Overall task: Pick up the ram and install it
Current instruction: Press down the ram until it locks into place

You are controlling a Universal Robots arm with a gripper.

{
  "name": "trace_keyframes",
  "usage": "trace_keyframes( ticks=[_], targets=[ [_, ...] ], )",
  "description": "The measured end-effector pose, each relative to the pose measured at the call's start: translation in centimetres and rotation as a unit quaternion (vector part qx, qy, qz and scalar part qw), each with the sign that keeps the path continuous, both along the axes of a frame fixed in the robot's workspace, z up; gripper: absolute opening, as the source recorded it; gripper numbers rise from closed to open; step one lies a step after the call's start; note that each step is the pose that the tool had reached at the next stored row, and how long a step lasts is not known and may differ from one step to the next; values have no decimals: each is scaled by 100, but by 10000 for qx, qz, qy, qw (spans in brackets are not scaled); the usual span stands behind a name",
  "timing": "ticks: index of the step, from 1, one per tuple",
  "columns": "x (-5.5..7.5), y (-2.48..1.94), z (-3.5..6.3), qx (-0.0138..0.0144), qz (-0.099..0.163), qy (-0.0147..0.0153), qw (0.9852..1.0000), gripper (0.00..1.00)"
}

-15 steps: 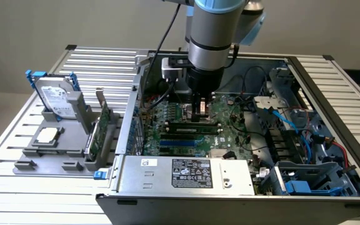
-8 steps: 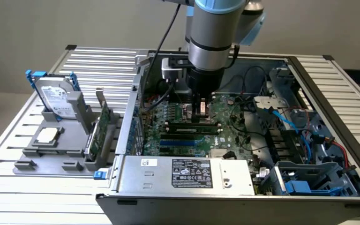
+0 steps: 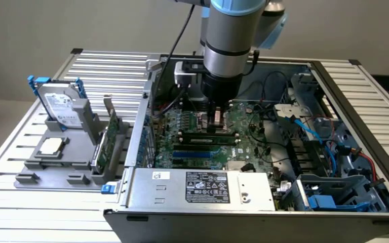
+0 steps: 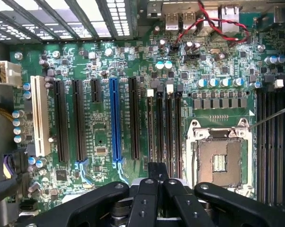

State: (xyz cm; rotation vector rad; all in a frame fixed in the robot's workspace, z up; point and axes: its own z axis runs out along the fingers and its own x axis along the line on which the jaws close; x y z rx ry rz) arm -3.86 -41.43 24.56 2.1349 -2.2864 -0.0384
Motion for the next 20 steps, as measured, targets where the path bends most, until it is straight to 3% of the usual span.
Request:
trace_keyframes(
  ticks=[5,10,14,20],
  targets=[
    [0,0,0,0,-401,0,9992,11],
    [0,0,-1,0,-819,0,9966,11],
    [0,0,-2,0,-1154,0,9933,11],
    [0,0,-4,0,-1653,0,9862,11]
  ],
)
